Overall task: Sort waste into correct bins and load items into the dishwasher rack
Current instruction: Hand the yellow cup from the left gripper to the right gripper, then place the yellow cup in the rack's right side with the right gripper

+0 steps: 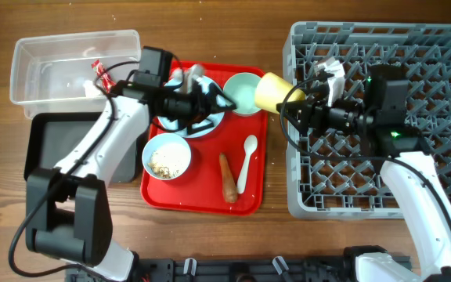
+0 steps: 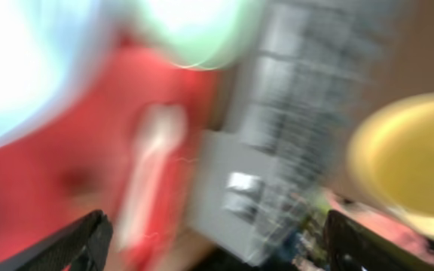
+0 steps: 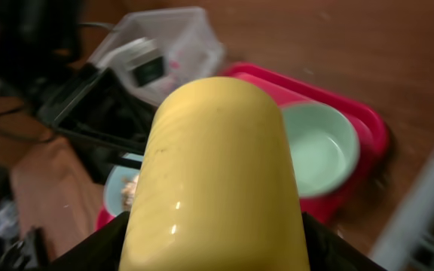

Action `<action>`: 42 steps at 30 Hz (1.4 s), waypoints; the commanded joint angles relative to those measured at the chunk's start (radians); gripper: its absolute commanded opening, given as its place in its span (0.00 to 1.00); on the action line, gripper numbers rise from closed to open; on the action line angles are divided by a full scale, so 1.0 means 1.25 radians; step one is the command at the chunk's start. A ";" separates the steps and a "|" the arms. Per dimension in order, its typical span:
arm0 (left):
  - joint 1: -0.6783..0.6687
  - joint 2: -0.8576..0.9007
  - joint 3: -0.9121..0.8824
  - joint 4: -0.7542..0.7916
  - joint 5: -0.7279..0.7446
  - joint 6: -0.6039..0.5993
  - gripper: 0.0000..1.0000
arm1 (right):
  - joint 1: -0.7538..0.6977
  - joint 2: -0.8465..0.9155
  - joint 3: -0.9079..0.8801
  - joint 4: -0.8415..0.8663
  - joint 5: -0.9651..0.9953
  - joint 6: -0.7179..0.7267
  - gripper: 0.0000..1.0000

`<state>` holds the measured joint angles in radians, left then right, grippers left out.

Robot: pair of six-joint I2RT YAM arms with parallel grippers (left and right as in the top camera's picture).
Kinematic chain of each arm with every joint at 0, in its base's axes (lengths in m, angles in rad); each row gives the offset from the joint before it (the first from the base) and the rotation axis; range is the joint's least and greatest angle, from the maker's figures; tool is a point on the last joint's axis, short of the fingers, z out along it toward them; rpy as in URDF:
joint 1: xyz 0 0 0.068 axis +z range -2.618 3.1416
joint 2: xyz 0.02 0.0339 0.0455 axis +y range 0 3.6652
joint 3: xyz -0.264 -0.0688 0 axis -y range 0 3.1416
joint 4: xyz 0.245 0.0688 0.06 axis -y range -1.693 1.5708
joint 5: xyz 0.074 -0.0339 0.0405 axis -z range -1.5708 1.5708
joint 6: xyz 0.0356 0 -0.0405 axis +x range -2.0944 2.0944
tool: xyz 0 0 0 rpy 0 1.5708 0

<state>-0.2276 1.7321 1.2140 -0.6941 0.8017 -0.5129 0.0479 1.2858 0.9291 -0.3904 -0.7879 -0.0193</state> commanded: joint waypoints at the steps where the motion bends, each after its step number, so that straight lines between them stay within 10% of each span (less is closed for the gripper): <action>1: 0.044 -0.021 0.003 -0.119 -0.392 0.052 0.94 | -0.034 -0.045 0.112 -0.115 0.216 0.062 0.47; 9: 0.086 -0.023 0.003 -0.230 -0.580 0.052 0.96 | -0.222 -0.038 0.350 -0.476 0.496 0.125 0.47; 30: 0.086 -0.029 0.003 -0.221 -0.580 0.052 0.96 | -0.553 0.242 0.345 -0.673 0.694 0.213 0.49; 33: 0.086 -0.029 0.003 -0.221 -0.580 0.052 0.97 | -0.553 0.259 0.344 -0.670 0.702 0.219 0.53; 36: 0.086 -0.029 0.003 -0.221 -0.580 0.052 0.97 | -0.553 0.262 0.344 -0.672 0.692 0.219 1.00; 42: 0.086 -0.029 0.003 -0.221 -0.580 0.052 0.97 | -0.553 0.262 0.344 -0.670 0.649 0.219 1.00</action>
<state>-0.1230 1.7218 1.2129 -0.9722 0.0940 -0.4641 -0.6388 1.6039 1.3628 -1.2274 0.0460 0.2390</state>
